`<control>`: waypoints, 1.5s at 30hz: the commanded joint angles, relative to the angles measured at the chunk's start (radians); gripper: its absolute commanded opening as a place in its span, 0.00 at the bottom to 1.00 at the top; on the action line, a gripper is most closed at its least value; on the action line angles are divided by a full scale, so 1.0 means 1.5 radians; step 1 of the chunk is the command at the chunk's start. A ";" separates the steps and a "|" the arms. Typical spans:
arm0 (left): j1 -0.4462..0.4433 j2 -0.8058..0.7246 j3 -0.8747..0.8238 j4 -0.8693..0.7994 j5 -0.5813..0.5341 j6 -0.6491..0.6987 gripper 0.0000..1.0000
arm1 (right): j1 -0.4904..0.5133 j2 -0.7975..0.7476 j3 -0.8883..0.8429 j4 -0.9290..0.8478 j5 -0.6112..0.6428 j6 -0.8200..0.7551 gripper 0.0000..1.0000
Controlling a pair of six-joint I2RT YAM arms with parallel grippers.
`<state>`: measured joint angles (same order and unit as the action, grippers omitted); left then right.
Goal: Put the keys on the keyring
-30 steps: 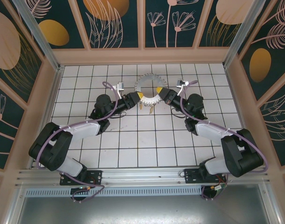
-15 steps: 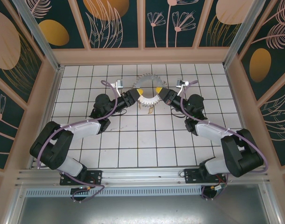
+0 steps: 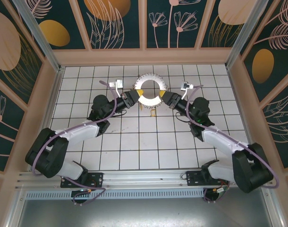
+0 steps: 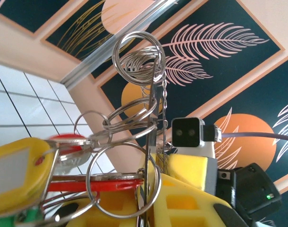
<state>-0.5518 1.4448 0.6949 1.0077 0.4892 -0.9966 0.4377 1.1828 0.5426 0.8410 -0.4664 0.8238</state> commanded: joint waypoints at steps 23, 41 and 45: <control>0.004 -0.059 0.204 -0.314 0.150 0.414 0.01 | 0.020 -0.277 -0.140 -0.123 0.119 -0.508 0.30; 0.007 0.001 0.275 -0.324 0.252 0.401 0.03 | 0.128 -0.279 -0.220 -0.048 0.222 -0.745 0.26; 0.012 0.014 0.282 -0.309 0.251 0.389 0.03 | 0.134 -0.266 -0.217 -0.030 0.217 -0.749 0.21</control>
<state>-0.5453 1.4586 1.0744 0.4862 0.8421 -0.3973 0.6266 0.7757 0.2192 0.7185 -0.1493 -0.2638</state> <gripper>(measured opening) 0.108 0.214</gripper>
